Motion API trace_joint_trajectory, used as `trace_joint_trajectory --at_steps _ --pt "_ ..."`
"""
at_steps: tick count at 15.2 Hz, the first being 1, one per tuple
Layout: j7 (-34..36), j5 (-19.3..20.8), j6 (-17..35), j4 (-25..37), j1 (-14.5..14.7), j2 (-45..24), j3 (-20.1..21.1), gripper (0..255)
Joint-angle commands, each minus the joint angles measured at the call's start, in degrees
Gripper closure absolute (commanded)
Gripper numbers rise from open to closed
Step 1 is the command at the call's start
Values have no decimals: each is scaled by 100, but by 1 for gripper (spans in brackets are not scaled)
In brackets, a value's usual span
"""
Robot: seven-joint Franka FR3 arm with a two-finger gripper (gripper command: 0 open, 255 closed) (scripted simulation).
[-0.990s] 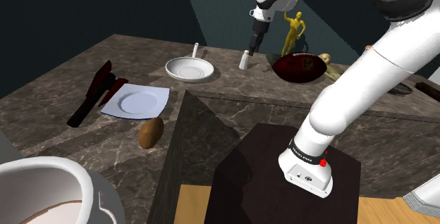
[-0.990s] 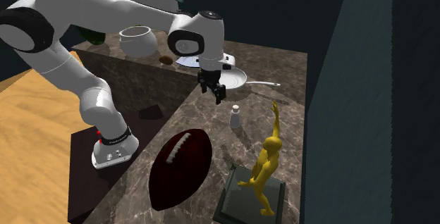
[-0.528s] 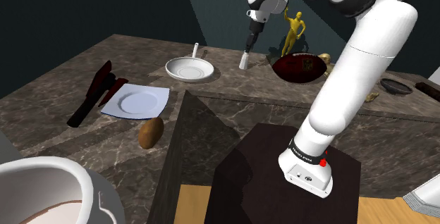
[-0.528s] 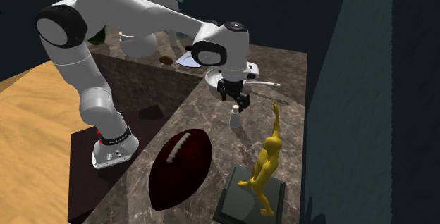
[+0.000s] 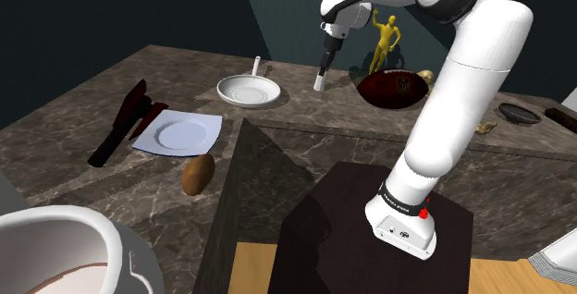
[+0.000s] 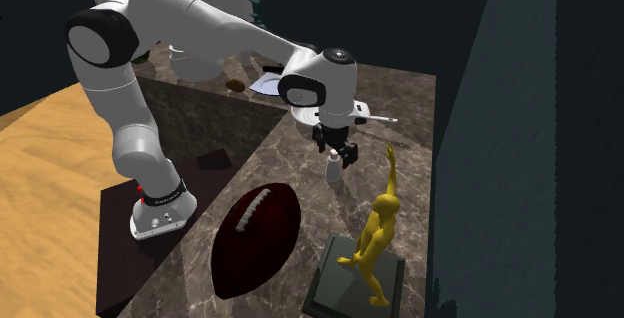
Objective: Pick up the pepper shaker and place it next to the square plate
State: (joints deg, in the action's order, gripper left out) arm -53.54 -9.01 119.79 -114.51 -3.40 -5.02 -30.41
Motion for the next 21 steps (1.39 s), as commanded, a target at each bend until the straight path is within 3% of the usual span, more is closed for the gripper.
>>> trace_joint_trajectory --at_steps 1,8,9,18,21 --pt "-23 -41 86 -33 -1 -59 7 0" --pt "-23 -41 85 -32 -2 -58 7 0" --pt "-23 -41 85 -32 -2 -58 7 255" --pt "-23 -41 86 -33 -2 -59 7 255" --pt "40 30 -125 104 8 32 0 255"
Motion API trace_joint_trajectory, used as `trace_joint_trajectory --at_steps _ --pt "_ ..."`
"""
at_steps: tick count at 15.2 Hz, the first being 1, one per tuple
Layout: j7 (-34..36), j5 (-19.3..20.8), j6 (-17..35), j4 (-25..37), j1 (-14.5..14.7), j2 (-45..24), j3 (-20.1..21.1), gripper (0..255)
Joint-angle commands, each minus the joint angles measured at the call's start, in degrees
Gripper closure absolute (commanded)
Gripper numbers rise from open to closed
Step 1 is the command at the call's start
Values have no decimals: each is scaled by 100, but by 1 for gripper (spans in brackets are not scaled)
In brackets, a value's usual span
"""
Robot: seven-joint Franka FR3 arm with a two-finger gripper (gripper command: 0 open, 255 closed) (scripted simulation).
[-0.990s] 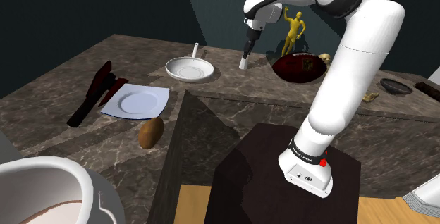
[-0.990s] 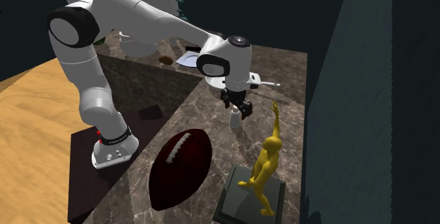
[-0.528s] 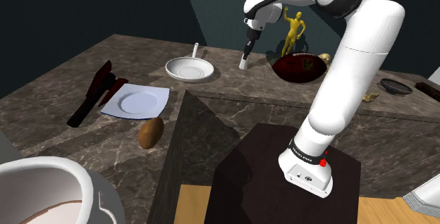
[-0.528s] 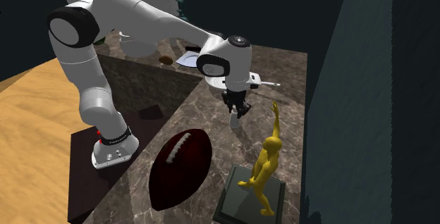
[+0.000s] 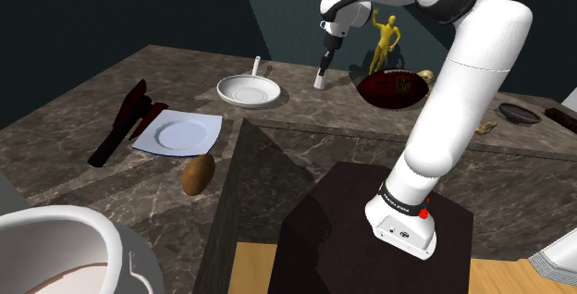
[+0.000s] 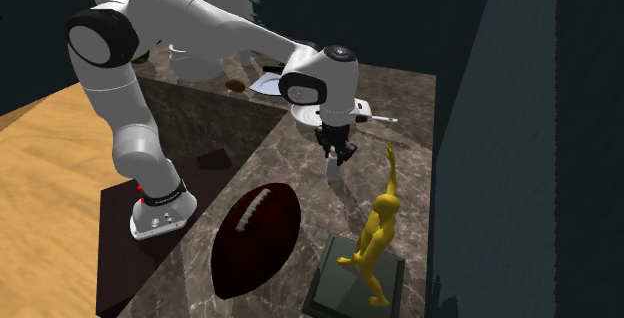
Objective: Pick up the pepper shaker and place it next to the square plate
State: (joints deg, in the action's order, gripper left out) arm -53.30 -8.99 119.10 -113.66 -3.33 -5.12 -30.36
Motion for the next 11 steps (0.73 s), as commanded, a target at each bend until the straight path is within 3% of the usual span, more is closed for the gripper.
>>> trace_joint_trajectory --at_steps 1,11 --pt "35 50 -126 68 4 70 -7 255" --pt "192 209 -848 623 20 278 -13 255"
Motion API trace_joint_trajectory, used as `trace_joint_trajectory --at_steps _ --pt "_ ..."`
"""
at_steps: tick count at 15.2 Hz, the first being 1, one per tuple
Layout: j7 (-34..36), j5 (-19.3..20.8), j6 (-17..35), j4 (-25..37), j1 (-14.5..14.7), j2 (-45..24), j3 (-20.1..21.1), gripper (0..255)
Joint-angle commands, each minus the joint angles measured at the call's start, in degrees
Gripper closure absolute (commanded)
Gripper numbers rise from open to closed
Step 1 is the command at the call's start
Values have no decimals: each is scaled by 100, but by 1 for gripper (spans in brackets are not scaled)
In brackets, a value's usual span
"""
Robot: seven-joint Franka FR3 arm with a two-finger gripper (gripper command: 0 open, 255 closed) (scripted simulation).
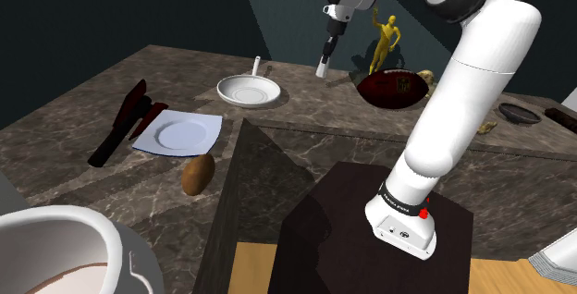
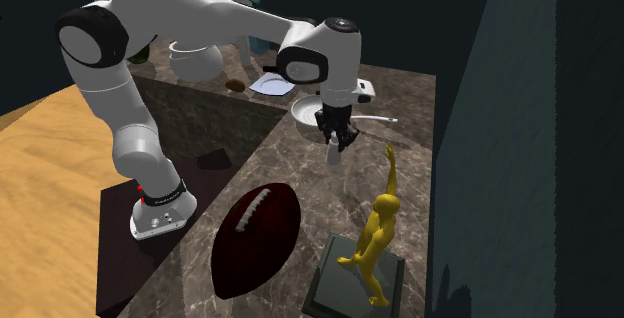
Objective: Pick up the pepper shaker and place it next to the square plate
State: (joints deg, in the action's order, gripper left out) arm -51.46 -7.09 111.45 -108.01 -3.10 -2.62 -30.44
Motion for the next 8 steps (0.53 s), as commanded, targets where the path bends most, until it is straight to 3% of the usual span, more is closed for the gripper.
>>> trace_joint_trajectory --at_steps 1,8 --pt "19 30 -157 122 -3 40 -5 255" --pt "86 77 -682 604 -3 94 -8 255"
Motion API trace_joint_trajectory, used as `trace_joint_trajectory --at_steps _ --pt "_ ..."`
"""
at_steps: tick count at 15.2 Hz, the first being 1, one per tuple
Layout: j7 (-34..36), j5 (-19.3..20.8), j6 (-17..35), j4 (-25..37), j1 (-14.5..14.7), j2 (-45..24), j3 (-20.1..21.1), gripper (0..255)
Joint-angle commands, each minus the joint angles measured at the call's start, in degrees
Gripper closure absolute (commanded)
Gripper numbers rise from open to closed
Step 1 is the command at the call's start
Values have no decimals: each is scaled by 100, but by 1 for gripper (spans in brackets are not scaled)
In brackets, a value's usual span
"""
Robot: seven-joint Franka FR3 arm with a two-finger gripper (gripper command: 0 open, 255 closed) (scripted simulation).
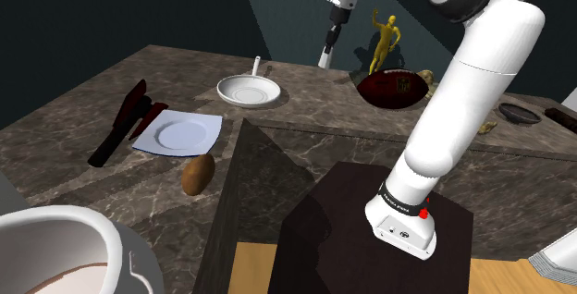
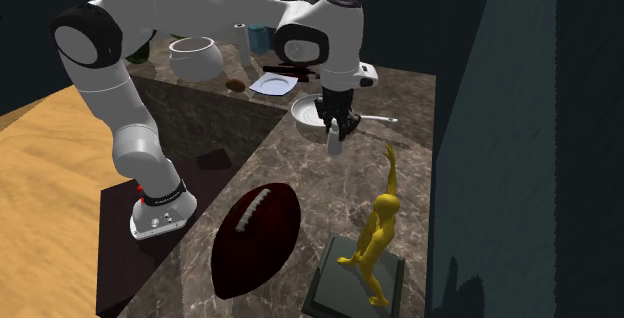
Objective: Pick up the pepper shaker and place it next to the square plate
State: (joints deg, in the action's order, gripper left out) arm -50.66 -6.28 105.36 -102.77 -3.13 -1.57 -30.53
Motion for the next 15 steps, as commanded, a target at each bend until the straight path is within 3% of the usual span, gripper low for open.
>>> trace_joint_trajectory --at_steps 1,12,15 --pt "14 -1 -148 155 -1 -9 0 255" --pt "56 -30 -1015 1093 -30 -92 -23 255" --pt "390 148 -925 745 151 243 126 255"
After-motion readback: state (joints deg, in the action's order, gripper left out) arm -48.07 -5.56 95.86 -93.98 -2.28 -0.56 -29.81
